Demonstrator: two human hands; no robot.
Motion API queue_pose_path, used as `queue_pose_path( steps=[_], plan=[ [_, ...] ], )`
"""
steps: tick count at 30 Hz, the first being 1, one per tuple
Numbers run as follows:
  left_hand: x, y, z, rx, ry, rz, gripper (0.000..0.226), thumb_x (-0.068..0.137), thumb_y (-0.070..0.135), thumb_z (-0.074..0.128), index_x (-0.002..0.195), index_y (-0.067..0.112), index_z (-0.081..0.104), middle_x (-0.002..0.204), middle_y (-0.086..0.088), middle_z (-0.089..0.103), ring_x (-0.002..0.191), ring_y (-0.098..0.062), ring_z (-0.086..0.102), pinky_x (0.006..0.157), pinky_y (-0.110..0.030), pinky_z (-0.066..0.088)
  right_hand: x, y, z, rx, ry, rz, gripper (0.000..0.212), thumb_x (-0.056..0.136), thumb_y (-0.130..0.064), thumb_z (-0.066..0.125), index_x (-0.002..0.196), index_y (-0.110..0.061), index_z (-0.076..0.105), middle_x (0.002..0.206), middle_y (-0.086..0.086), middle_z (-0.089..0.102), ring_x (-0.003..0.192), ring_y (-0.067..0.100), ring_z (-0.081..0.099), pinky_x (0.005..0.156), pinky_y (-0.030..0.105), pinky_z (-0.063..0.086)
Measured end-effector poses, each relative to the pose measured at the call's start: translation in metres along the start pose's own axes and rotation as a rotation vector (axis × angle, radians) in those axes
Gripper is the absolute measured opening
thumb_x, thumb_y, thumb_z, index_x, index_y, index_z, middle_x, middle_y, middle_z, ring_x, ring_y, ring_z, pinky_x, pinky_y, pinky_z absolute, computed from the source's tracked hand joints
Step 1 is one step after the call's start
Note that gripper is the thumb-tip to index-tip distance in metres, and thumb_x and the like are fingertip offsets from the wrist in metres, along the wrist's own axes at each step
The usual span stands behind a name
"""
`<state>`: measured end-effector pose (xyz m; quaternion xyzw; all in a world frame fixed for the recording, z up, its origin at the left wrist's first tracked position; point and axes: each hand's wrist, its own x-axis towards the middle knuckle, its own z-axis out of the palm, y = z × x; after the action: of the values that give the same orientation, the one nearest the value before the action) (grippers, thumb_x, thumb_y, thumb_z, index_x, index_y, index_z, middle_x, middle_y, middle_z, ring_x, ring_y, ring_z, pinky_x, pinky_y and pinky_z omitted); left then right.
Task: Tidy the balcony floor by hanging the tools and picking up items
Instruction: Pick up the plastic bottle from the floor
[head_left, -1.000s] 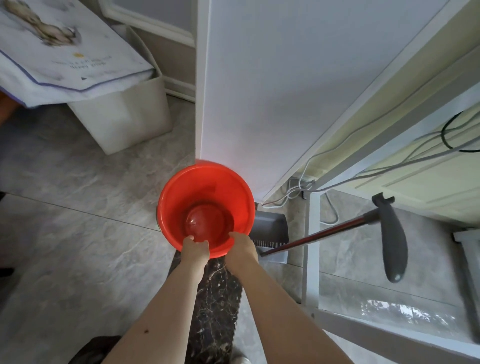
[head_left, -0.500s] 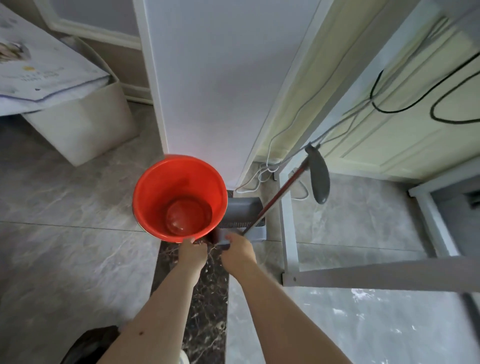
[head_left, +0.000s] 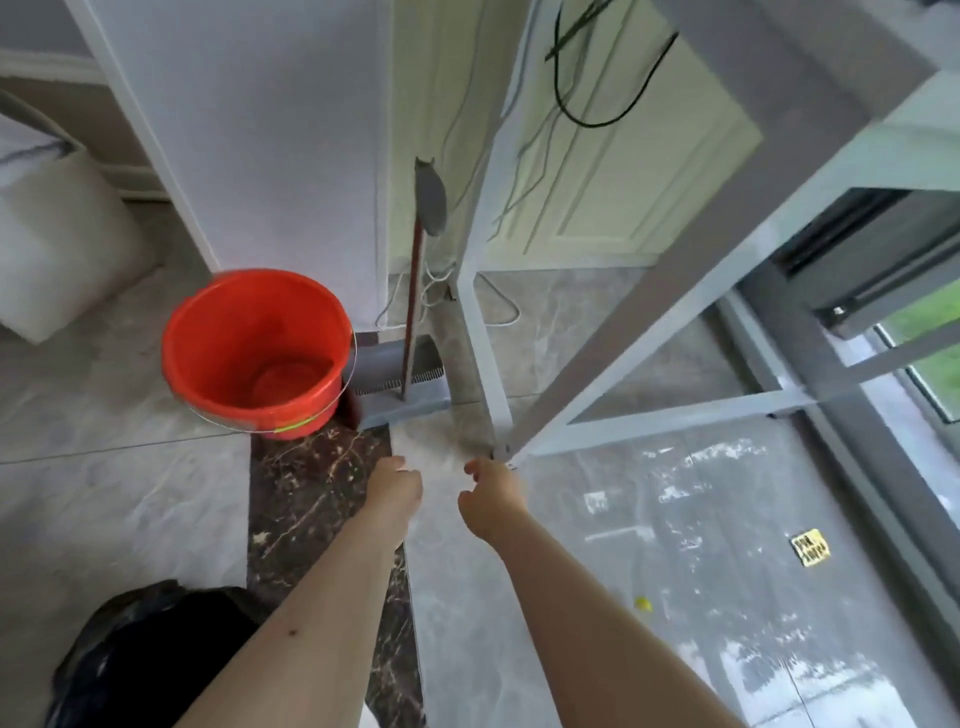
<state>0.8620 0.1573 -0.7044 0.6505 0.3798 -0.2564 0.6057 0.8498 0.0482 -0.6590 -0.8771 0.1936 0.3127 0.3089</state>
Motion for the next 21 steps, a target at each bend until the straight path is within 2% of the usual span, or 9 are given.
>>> queue_pose_path(
  steps=[3,9,10,12,13,15,16,18,21],
  plan=[
    [-0.023,-0.018,0.03,0.098,-0.028,0.012,0.048,0.093,0.004,0.042,0.141,0.009,0.04,0.143,-0.014,0.043,0.126,-0.035,0.047,0.105,-0.04,0.045,-0.018,0.046,-0.011,0.046,0.035,0.045,0.048,0.092,-0.002,0.045,0.139,-0.013,0.045,0.144,0.007,0.045,0.125,0.026,0.051,0.099,0.032,0.048],
    [-0.06,-0.062,0.089,0.312,-0.086,0.065,0.046,0.093,0.009,0.043,0.139,0.009,0.043,0.141,-0.012,0.045,0.124,-0.032,0.049,0.101,-0.034,0.044,-0.052,0.129,-0.021,0.108,0.091,0.129,0.048,0.089,-0.002,0.046,0.137,-0.011,0.048,0.14,0.009,0.049,0.125,0.025,0.052,0.098,0.028,0.044],
    [-0.066,-0.069,0.098,0.338,-0.103,0.074,0.037,0.092,0.007,0.044,0.129,0.007,0.051,0.134,-0.011,0.05,0.117,-0.031,0.052,0.094,-0.031,0.044,-0.056,0.14,-0.022,0.121,0.094,0.144,0.048,0.089,-0.002,0.047,0.137,-0.011,0.048,0.14,0.009,0.05,0.125,0.025,0.052,0.099,0.028,0.044],
    [-0.08,-0.082,0.122,0.387,-0.153,0.088,0.017,0.09,0.004,0.044,0.092,0.008,0.06,0.115,-0.009,0.052,0.098,-0.028,0.053,0.081,-0.028,0.042,-0.068,0.172,-0.027,0.165,0.117,0.185,0.049,0.088,-0.003,0.047,0.136,-0.011,0.048,0.14,0.008,0.05,0.125,0.025,0.052,0.099,0.027,0.044],
    [-0.087,-0.088,0.134,0.412,-0.175,0.094,0.016,0.09,0.003,0.044,0.089,0.005,0.06,0.114,-0.009,0.052,0.099,-0.029,0.053,0.081,-0.028,0.042,-0.074,0.187,-0.03,0.191,0.133,0.204,0.048,0.088,-0.003,0.047,0.136,-0.012,0.048,0.139,0.008,0.05,0.125,0.025,0.052,0.098,0.027,0.043],
    [-0.094,-0.1,0.153,0.457,-0.194,0.104,0.03,0.089,0.003,0.045,0.115,-0.001,0.058,0.123,-0.013,0.055,0.113,-0.033,0.054,0.09,-0.032,0.046,-0.085,0.21,-0.035,0.232,0.16,0.237,0.048,0.088,-0.005,0.047,0.135,-0.013,0.049,0.138,0.009,0.052,0.125,0.025,0.052,0.099,0.027,0.042],
    [-0.099,-0.104,0.16,0.476,-0.203,0.113,0.032,0.088,0.003,0.045,0.118,0.0,0.058,0.119,-0.015,0.056,0.112,-0.032,0.055,0.09,-0.032,0.047,-0.09,0.22,-0.037,0.242,0.176,0.256,0.048,0.088,-0.005,0.047,0.135,-0.014,0.049,0.138,0.008,0.052,0.126,0.024,0.052,0.1,0.026,0.041],
    [-0.113,-0.114,0.183,0.524,-0.261,0.137,0.022,0.087,0.003,0.044,0.102,0.004,0.061,0.101,-0.015,0.055,0.095,-0.025,0.055,0.078,-0.029,0.043,-0.102,0.246,-0.045,0.286,0.213,0.298,0.048,0.089,-0.006,0.048,0.136,-0.014,0.049,0.138,0.008,0.052,0.127,0.024,0.051,0.1,0.027,0.04],
    [-0.132,-0.127,0.216,0.585,-0.299,0.128,0.022,0.087,0.001,0.044,0.07,0.012,0.053,0.094,-0.015,0.051,0.084,-0.022,0.047,0.073,-0.029,0.039,-0.116,0.282,-0.055,0.343,0.236,0.328,0.048,0.089,-0.006,0.048,0.136,-0.011,0.049,0.138,0.01,0.052,0.126,0.026,0.052,0.096,0.027,0.043]
  ],
)
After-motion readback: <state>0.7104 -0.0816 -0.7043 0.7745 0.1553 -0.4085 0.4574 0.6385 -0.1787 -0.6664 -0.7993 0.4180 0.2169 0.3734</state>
